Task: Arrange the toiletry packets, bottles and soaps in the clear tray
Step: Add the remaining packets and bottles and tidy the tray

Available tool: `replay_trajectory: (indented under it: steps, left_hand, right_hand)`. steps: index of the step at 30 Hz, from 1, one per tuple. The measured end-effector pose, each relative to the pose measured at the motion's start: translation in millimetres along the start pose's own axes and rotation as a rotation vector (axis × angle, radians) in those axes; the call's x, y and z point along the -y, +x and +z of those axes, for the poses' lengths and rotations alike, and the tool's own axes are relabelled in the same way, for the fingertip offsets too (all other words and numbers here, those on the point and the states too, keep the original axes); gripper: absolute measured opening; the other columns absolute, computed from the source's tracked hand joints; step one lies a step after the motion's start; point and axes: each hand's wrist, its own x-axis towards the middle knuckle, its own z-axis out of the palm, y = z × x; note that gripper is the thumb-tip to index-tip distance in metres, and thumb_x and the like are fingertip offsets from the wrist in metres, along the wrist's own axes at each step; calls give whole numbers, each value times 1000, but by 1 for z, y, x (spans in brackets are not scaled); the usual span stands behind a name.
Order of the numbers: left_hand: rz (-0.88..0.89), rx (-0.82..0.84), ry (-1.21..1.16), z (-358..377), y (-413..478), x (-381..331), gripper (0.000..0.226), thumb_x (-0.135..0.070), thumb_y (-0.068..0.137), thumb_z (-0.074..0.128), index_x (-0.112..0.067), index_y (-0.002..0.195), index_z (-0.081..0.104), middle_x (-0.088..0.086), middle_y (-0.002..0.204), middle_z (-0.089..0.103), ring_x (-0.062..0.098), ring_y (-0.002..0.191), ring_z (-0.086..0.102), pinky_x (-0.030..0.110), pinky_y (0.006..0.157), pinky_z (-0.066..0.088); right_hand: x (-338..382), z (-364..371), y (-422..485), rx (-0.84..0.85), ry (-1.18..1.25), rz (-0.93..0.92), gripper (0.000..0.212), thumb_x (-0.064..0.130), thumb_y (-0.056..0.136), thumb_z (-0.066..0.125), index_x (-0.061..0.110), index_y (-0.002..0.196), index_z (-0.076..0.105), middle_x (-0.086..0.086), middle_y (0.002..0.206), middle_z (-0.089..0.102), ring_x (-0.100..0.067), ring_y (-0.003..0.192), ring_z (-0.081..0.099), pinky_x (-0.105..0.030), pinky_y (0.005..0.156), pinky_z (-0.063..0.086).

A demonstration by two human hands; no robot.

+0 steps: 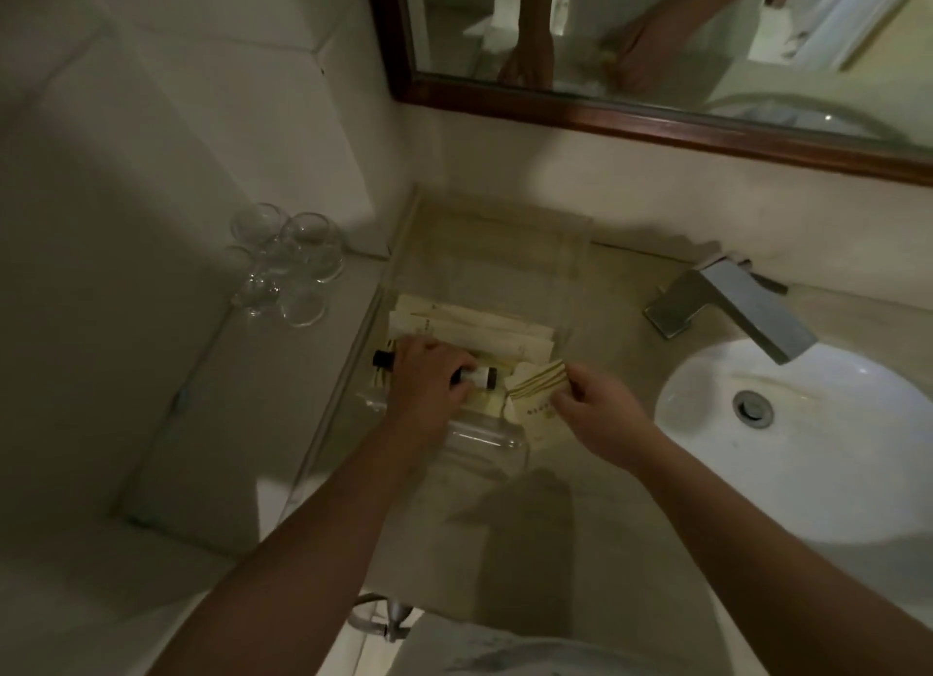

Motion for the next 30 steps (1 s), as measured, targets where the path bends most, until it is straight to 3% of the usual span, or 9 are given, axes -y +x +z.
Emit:
replay_trajectory:
  steps: [3,6,8,13,18,21,24,27,30]
  left_hand:
    - [-22,42,-30,-3,2,2,26,-21,75,75,-26,100,71,-3,103,60,23,113,42,40,96,39]
    - [-19,41,-35,-6,-1,2,24,-20,77,74,-29,99,70,-5,105,59,21,112,42,38,96,40]
    - [-18,36,-48,-4,-3,5,23,-23,77,73,-29,99,69,-8,104,61,19,112,42,37,95,39]
    - [48,7,-24,-2,-4,15,24,-29,78,71,-30,101,67,-13,106,65,15,107,43,34,92,38]
    - [-87,-203,-370,-21,-20,7,12,-18,85,63,-23,94,66,-10,95,62,11,93,54,27,79,47]
    - [-188,31,-589,-41,-28,-10,15,-29,88,63,-24,103,65,-11,96,64,0,88,59,17,72,48]
    - [-214,166,-520,-46,-29,-11,10,-27,87,65,-23,95,69,-11,87,69,5,82,65,21,68,52]
    - [-356,2,-593,-48,-25,-2,8,-22,89,64,-18,90,71,-9,82,70,6,79,66,23,67,53]
    - [-453,-100,-607,-52,-20,10,3,-18,88,65,-19,86,68,-16,74,63,-3,70,59,10,55,44]
  right_hand:
    - [2,5,5,-28,5,11,17,16,96,55,20,109,64,9,95,68,-1,83,65,-14,63,50]
    - [1,11,9,-50,19,18,18,16,94,57,20,110,65,4,100,71,-9,90,68,-32,78,59]
    - [1,14,9,-52,33,20,17,17,94,58,22,109,64,5,99,71,-9,90,69,-36,80,60]
    - [2,18,8,-82,78,32,15,18,93,62,23,107,61,8,93,72,-2,82,69,-25,69,59]
    - [10,18,11,-83,89,31,11,18,92,64,23,100,59,10,92,70,-1,84,68,-15,59,53]
    - [25,24,17,-29,36,-2,10,18,90,66,23,98,60,7,88,71,-5,80,70,-22,63,56]
    - [40,32,26,14,48,-39,12,17,88,68,26,91,61,8,82,71,-7,76,71,-19,58,51]
    - [46,37,33,-13,138,8,6,24,89,68,23,93,64,6,87,70,-9,74,67,-17,53,45]
    - [46,42,39,-3,201,93,13,24,92,64,17,103,67,2,89,71,-8,72,66,-20,56,48]
